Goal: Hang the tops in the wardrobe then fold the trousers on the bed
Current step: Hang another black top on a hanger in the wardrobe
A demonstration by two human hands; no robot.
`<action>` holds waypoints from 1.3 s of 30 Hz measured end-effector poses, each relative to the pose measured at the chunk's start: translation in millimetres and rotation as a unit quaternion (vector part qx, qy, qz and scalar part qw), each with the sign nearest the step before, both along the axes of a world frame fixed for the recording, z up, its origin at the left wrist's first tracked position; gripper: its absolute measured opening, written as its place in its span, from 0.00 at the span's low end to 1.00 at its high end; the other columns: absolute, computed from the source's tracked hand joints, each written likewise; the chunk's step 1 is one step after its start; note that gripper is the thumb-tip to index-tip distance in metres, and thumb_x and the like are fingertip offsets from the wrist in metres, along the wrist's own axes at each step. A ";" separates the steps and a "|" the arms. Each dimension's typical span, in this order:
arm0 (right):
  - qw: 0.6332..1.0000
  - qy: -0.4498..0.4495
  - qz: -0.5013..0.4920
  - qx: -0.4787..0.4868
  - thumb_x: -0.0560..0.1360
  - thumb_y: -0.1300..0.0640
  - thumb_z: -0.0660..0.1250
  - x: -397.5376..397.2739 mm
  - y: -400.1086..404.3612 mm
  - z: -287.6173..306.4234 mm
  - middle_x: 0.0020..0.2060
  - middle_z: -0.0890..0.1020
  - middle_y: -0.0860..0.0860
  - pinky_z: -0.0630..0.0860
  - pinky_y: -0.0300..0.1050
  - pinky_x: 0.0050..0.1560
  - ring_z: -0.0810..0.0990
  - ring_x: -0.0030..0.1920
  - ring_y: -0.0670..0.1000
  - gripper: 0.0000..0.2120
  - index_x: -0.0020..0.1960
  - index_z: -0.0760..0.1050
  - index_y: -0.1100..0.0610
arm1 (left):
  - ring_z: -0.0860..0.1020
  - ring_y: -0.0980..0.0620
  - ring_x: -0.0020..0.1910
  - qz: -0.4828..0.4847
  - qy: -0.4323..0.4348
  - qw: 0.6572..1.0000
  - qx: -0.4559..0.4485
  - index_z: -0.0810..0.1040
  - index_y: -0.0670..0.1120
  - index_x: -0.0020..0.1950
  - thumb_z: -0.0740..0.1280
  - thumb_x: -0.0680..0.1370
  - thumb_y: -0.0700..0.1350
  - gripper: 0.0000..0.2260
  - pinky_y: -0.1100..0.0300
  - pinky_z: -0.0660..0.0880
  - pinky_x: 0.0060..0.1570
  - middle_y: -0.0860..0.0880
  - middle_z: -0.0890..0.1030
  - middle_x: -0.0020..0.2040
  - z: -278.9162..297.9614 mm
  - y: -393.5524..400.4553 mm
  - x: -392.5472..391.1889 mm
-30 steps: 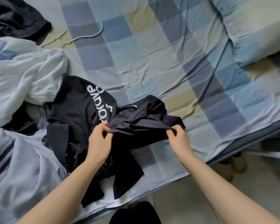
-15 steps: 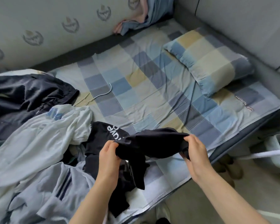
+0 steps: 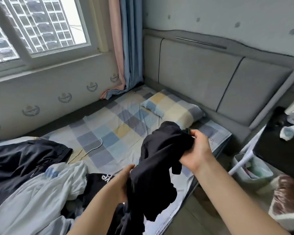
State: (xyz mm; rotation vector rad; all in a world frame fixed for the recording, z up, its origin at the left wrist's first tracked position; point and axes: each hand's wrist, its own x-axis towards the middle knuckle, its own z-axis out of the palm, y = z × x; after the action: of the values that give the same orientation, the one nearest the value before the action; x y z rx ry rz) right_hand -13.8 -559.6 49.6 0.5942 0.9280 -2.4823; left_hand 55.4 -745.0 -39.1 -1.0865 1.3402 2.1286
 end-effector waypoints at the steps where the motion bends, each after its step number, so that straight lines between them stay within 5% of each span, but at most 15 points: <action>1: 1.000 0.026 0.003 -0.002 0.78 0.54 0.54 10.2 2.5 13.8 0.29 0.80 0.56 0.73 0.48 0.40 0.80 0.30 0.55 0.20 0.33 0.75 0.59 | 0.76 0.45 0.39 -0.017 0.006 1.000 -0.003 0.74 0.36 0.65 0.60 0.82 0.47 0.18 0.55 0.73 0.40 0.44 0.80 0.40 4.2 11.1 6.0; 5: 0.997 0.078 0.014 0.007 0.76 0.53 0.56 43.3 21.7 51.6 0.35 0.80 0.55 0.73 0.46 0.44 0.79 0.36 0.54 0.18 0.33 0.76 0.58 | 0.79 0.40 0.35 -0.071 -0.038 0.993 0.082 0.78 0.34 0.43 0.63 0.79 0.50 0.18 0.50 0.71 0.39 0.38 0.81 0.34 24.5 38.6 5.4; 8: 0.994 0.108 -0.012 0.031 0.74 0.52 0.56 62.9 62.6 67.8 0.39 0.79 0.54 0.72 0.45 0.47 0.79 0.40 0.53 0.11 0.41 0.74 0.55 | 0.74 0.48 0.18 -0.095 -0.025 0.992 0.085 0.75 0.37 0.31 0.69 0.71 0.44 0.13 0.59 0.70 0.25 0.43 0.75 0.23 33.1 46.3 -10.0; 11: 0.988 0.120 -0.080 0.056 0.75 0.53 0.55 85.4 119.1 74.4 0.32 0.79 0.53 0.72 0.46 0.45 0.78 0.35 0.53 0.17 0.31 0.75 0.56 | 0.69 0.56 0.15 -0.100 0.016 0.994 0.048 0.77 0.39 0.35 0.66 0.78 0.40 0.12 0.70 0.65 0.16 0.50 0.72 0.20 43.4 52.2 -30.5; 14: 0.984 0.088 -0.109 0.107 0.69 0.54 0.57 107.7 165.7 65.4 0.31 0.77 0.52 0.70 0.45 0.40 0.76 0.33 0.53 0.11 0.31 0.72 0.55 | 0.77 0.57 0.26 -0.079 0.070 0.993 0.059 0.78 0.44 0.45 0.67 0.78 0.40 0.03 0.69 0.72 0.23 0.51 0.80 0.29 63.5 71.7 -46.2; 16: 0.978 0.051 -0.120 0.161 0.69 0.54 0.57 118.1 194.0 47.4 0.30 0.76 0.52 0.69 0.44 0.37 0.75 0.32 0.53 0.08 0.32 0.70 0.54 | 0.80 0.54 0.42 -0.077 0.137 0.986 0.047 0.80 0.47 0.48 0.66 0.79 0.40 0.03 0.64 0.76 0.39 0.51 0.83 0.40 79.5 95.1 -56.2; 18: 0.962 0.003 -0.111 0.252 0.72 0.56 0.56 129.7 220.9 29.6 0.32 0.75 0.52 0.71 0.42 0.35 0.75 0.34 0.53 0.10 0.33 0.70 0.54 | 0.78 0.51 0.47 -0.105 0.199 0.974 0.027 0.80 0.49 0.49 0.65 0.80 0.40 0.06 0.57 0.73 0.49 0.50 0.81 0.44 102.4 127.1 -60.0; 23: 0.857 -0.076 0.067 0.504 0.67 0.61 0.61 154.3 259.3 -0.9 0.34 0.80 0.58 0.76 0.44 0.35 0.79 0.33 0.56 0.08 0.37 0.79 0.60 | 0.81 0.44 0.44 -0.204 0.297 0.933 -0.005 0.78 0.46 0.51 0.62 0.81 0.39 0.06 0.45 0.75 0.54 0.45 0.81 0.44 149.2 201.8 -57.5; 26: 0.762 -0.057 0.269 0.586 0.72 0.55 0.62 160.5 280.8 2.5 0.42 0.84 0.49 0.76 0.43 0.44 0.79 0.40 0.50 0.11 0.39 0.82 0.54 | 0.82 0.46 0.37 -0.263 0.331 0.906 -0.039 0.78 0.46 0.48 0.62 0.81 0.39 0.07 0.49 0.77 0.45 0.44 0.81 0.40 170.7 237.1 -49.5; 30: 0.712 0.043 0.151 0.684 0.78 0.50 0.58 143.1 326.8 11.4 0.44 0.81 0.52 0.75 0.44 0.46 0.78 0.42 0.50 0.11 0.45 0.76 0.54 | 0.77 0.45 0.39 -0.401 0.380 0.823 -0.135 0.80 0.47 0.46 0.63 0.81 0.38 0.09 0.53 0.72 0.42 0.42 0.77 0.43 188.2 275.1 -33.5; 32: 0.656 0.063 0.095 0.746 0.77 0.45 0.59 132.2 351.7 8.0 0.55 0.77 0.53 0.71 0.47 0.57 0.76 0.56 0.54 0.15 0.60 0.71 0.52 | 0.74 0.46 0.41 -0.432 0.411 0.783 -0.179 0.81 0.49 0.44 0.62 0.82 0.38 0.12 0.51 0.69 0.43 0.44 0.76 0.42 195.8 291.9 -24.5; 34: 0.607 0.057 0.138 0.781 0.76 0.40 0.60 132.5 369.9 -0.6 0.67 0.68 0.55 0.63 0.54 0.68 0.66 0.68 0.62 0.31 0.74 0.57 0.50 | 0.72 0.46 0.43 -0.445 0.440 0.753 -0.204 0.81 0.49 0.45 0.61 0.82 0.39 0.11 0.49 0.67 0.44 0.45 0.76 0.42 203.0 304.1 -17.0; 36: 0.549 0.065 0.209 0.807 0.74 0.39 0.62 141.0 381.5 -8.4 0.71 0.61 0.54 0.58 0.56 0.71 0.58 0.71 0.64 0.39 0.77 0.45 0.46 | 0.71 0.46 0.43 -0.442 0.462 0.741 -0.206 0.80 0.47 0.46 0.61 0.82 0.39 0.10 0.48 0.66 0.45 0.44 0.75 0.42 209.2 313.0 -12.3; 39: 0.502 0.049 0.275 0.818 0.74 0.41 0.64 157.0 394.6 -20.1 0.73 0.57 0.50 0.54 0.59 0.71 0.52 0.73 0.62 0.32 0.74 0.55 0.42 | 0.70 0.47 0.43 -0.413 0.482 0.750 -0.186 0.79 0.44 0.47 0.59 0.82 0.38 0.10 0.49 0.67 0.46 0.44 0.73 0.41 216.6 326.6 -7.6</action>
State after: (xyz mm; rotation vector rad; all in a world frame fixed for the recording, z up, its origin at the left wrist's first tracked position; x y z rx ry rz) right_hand 143.2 -165.0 29.6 0.4124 2.7641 -0.3655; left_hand 47.8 -418.3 177.5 0.6734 2.1629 1.6760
